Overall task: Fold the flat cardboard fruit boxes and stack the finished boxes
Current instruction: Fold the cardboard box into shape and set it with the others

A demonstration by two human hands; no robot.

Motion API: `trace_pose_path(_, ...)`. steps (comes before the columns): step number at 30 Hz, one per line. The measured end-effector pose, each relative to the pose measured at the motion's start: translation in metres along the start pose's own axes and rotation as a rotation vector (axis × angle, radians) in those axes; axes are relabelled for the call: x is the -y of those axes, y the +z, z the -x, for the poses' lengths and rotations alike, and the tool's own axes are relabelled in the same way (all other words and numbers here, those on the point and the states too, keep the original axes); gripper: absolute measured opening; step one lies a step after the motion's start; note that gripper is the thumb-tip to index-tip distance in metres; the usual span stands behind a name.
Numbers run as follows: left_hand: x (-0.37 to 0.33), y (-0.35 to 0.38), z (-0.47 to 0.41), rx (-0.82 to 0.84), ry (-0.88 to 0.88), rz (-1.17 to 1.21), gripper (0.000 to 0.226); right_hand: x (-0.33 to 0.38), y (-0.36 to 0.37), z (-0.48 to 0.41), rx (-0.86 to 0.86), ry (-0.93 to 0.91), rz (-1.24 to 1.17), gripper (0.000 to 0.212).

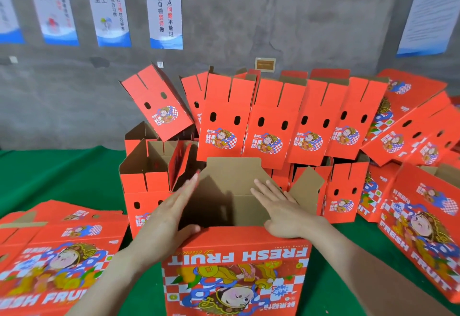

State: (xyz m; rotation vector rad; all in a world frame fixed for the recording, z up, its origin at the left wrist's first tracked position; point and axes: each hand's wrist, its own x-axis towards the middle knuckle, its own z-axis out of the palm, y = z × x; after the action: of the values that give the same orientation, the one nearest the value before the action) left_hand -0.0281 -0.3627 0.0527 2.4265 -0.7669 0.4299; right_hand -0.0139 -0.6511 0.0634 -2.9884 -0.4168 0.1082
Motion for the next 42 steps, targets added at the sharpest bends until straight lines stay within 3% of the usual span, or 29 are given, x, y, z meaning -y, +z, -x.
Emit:
trace_pose_path(4, 0.003, -0.001, -0.005, 0.131, -0.02, -0.005, 0.064, -0.006, 0.004, 0.0, -0.037, -0.037, -0.002, 0.091)
trace_pose_path(7, 0.009, 0.002, -0.026, 0.012, -0.123, -0.109, 0.043, -0.004, 0.004, 0.002, -0.087, -0.067, -0.014, 0.087)
trace_pose_path(11, 0.012, 0.016, -0.044, 0.1, -0.271, -0.436, 0.072, -0.002, 0.003, 0.012, -0.302, -0.043, 0.093, 0.079)
trace_pose_path(14, 0.024, 0.021, -0.049, 0.193, -0.296, -0.308, 0.084, -0.002, 0.005, 0.026, -0.687, -0.008, 0.126, 0.083)
trace_pose_path(17, 0.028, 0.02, -0.05, 0.204, -0.246, -0.083, 0.087, -0.014, 0.005, 0.039, -0.979, 0.13, -0.164, 0.095)
trace_pose_path(19, 0.028, 0.019, -0.05, 0.192, -0.214, -0.073, 0.086, -0.022, 0.005, 0.045, -0.9, 0.135, -0.482, 0.095)
trace_pose_path(21, 0.028, 0.019, -0.051, 0.178, -0.199, -0.061, 0.085, -0.026, 0.008, 0.05, -0.736, 0.017, -0.724, 0.078)
trace_pose_path(25, 0.027, 0.019, -0.053, 0.145, -0.14, -0.015, 0.081, -0.023, 0.018, 0.057, -0.588, -0.111, -0.548, 0.063)
trace_pose_path(30, 0.027, 0.019, -0.055, 0.092, -0.092, 0.032, 0.078, -0.026, 0.024, 0.059, -0.403, -0.156, -0.448, 0.025)
trace_pose_path(33, 0.027, 0.019, -0.055, 0.031, -0.042, 0.071, 0.074, -0.025, 0.026, 0.058, -0.467, -0.14, -0.454, 0.017)
trace_pose_path(37, 0.025, 0.015, -0.049, -0.026, 0.0, 0.172, 0.073, -0.02, 0.033, 0.057, -0.7, -0.102, -0.524, 0.021)
trace_pose_path(40, 0.017, 0.011, -0.044, -0.019, 0.002, 0.183, 0.016, -0.018, 0.037, 0.057, -0.842, -0.102, -0.541, 0.023)
trace_pose_path(42, 0.015, 0.01, -0.043, 0.0, -0.026, 0.204, 0.039, -0.019, 0.036, 0.057, -0.851, -0.109, -0.571, 0.026)
